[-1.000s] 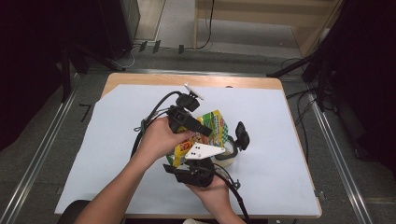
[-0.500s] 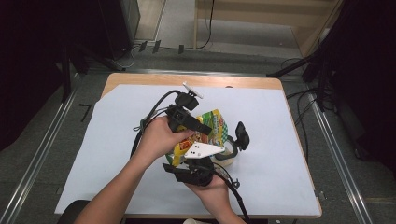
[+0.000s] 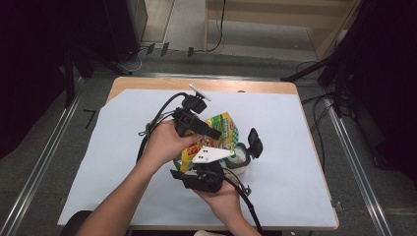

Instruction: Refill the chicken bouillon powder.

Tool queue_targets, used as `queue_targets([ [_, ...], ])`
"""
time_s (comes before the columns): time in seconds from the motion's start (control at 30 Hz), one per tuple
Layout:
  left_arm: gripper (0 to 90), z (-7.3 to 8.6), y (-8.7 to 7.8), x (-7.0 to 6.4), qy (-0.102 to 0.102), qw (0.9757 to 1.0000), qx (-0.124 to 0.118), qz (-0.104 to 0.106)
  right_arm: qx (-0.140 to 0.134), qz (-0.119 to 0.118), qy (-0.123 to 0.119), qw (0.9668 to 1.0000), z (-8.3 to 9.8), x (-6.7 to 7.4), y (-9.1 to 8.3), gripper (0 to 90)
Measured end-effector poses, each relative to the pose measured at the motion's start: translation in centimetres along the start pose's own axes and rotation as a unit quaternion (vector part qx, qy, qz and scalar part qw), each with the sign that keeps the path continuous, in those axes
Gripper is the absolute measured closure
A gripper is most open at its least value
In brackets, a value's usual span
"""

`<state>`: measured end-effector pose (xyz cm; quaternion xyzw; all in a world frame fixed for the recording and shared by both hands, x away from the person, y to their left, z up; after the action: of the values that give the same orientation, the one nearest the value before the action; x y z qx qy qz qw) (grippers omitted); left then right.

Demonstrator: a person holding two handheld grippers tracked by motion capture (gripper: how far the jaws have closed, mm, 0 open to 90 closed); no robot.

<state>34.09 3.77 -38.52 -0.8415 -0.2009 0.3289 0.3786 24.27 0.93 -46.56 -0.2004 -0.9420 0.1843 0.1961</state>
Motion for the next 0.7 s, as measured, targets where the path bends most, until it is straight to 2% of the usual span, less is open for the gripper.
queue_targets([
  [0.2,67.4,-0.11,-0.01,0.03,0.001,1.0000,-0.003,0.000,0.008,-0.001,-0.009,0.9999,-0.05,-0.26,-0.08,65.5],
  [0.7,66.8,-0.11,-0.17,-0.13,0.009,0.9999,-0.004,-0.010,0.006,-0.007,0.005,0.9999,-0.26,-0.17,0.28,65.5],
])
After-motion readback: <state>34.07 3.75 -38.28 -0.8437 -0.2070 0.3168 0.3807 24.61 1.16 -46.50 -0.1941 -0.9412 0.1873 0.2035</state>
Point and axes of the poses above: each handheld gripper's, and its own axes: y roughly forward along the jaws, z roughly out of its underside, x roughly to its left, the point moved 5 cm from there along y, roughly forward along the jaws, and after that the axes turned 1 degree about y, right-handed, at the moved point
